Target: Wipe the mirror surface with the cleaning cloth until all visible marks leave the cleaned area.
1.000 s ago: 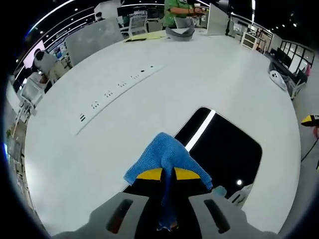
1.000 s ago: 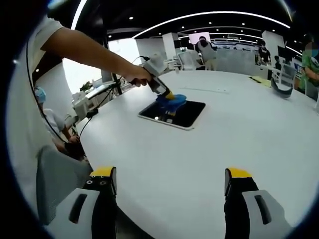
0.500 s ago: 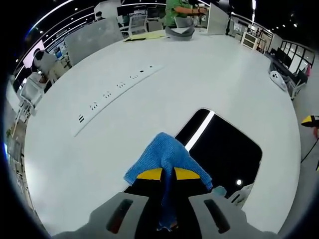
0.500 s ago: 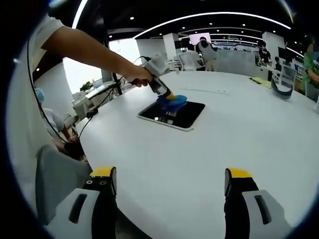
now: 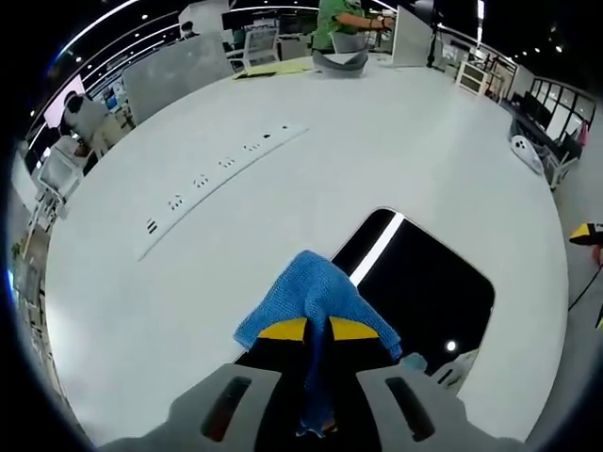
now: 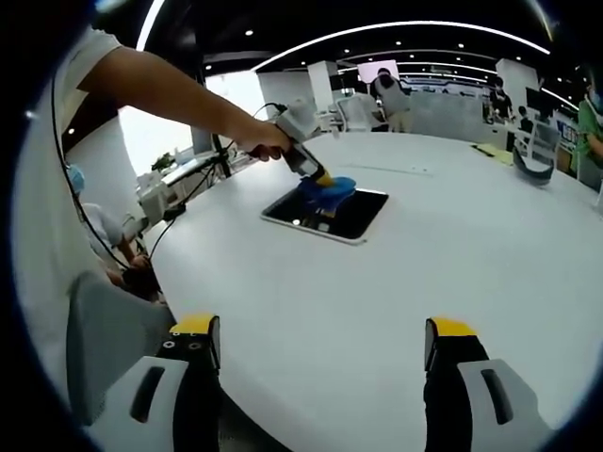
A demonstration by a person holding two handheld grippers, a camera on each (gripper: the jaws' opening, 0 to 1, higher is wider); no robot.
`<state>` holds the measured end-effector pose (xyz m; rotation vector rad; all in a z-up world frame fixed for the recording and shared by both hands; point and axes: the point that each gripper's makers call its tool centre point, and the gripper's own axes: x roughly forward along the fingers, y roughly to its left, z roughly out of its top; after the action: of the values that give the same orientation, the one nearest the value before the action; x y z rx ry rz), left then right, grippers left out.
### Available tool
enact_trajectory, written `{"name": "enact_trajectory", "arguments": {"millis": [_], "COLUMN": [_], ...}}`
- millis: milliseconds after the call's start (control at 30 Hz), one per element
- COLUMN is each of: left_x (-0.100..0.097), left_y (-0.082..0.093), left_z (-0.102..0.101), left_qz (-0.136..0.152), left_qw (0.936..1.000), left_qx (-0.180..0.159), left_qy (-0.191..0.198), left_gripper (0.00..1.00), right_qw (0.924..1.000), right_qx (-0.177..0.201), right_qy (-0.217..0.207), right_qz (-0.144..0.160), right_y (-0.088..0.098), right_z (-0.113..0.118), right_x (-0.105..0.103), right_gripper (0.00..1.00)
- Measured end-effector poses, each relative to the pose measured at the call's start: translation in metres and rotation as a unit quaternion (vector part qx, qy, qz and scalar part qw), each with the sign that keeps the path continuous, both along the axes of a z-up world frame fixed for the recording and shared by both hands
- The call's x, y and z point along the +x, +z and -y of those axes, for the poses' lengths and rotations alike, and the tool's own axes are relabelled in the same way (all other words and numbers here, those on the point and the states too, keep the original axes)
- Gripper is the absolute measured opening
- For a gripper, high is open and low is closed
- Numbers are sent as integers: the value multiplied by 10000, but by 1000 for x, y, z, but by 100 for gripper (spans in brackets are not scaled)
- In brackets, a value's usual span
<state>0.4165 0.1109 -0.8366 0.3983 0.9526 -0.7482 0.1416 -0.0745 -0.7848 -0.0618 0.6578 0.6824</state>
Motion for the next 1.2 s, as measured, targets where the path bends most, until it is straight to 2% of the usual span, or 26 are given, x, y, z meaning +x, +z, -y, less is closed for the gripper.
{"name": "enact_trajectory", "arguments": {"millis": [1200], "left_x": [3], "left_y": [0], "left_z": [20], "left_qz": [-13], "left_qw": [10000], "left_qx": [-26], "left_qy": [-35], "left_gripper": [5], "right_qw": [10000], "right_qx": [49], "right_qy": [-58], "right_qz": [-61], "right_y": [-1], "right_z": [5], "right_x": [-3], "right_gripper": [88]}}
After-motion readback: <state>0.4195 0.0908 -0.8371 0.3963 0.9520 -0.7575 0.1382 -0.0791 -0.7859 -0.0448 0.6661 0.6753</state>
